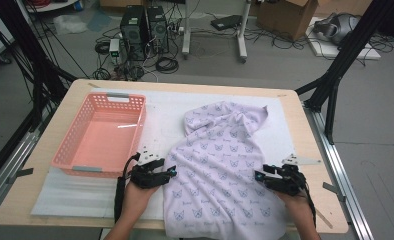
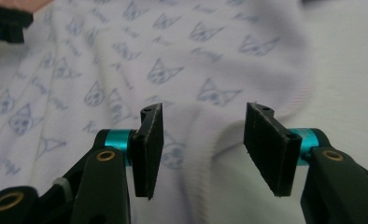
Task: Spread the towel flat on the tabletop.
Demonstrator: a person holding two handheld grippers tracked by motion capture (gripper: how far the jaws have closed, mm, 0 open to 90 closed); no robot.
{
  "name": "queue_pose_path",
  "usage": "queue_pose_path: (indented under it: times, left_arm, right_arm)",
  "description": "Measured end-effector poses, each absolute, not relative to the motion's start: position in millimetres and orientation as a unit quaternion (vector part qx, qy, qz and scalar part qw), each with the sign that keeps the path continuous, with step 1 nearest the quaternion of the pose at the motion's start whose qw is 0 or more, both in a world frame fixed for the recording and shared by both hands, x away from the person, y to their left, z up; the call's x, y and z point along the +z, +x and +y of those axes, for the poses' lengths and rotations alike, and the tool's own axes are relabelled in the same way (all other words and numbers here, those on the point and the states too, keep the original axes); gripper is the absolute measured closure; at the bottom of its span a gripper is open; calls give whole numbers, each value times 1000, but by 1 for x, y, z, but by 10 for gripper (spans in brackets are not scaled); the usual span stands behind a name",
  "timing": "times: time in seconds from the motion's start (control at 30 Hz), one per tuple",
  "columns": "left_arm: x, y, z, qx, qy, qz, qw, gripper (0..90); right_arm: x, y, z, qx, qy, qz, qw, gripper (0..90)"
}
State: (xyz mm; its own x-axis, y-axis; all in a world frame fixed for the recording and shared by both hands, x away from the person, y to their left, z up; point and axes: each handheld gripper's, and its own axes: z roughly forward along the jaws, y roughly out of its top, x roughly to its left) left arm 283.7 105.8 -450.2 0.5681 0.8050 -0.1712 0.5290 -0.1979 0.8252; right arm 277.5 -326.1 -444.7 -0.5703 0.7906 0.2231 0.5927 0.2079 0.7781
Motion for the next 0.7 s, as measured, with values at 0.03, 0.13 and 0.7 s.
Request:
queue_pose_path:
  times: [0.03,0.13,0.7]
  left_arm:
    - [-451,283,106,150,758,440,457,461]
    - [-451,282,107,148,757,440,459,460]
    - [-452,259,79,153,803,392,421,755]
  right_arm:
    - [-448,279,-319,412,450,783,121,496]
    - [-448,281,-316,373,448,795,170,823]
    - [-443,263,-351,382,489,758,201,447]
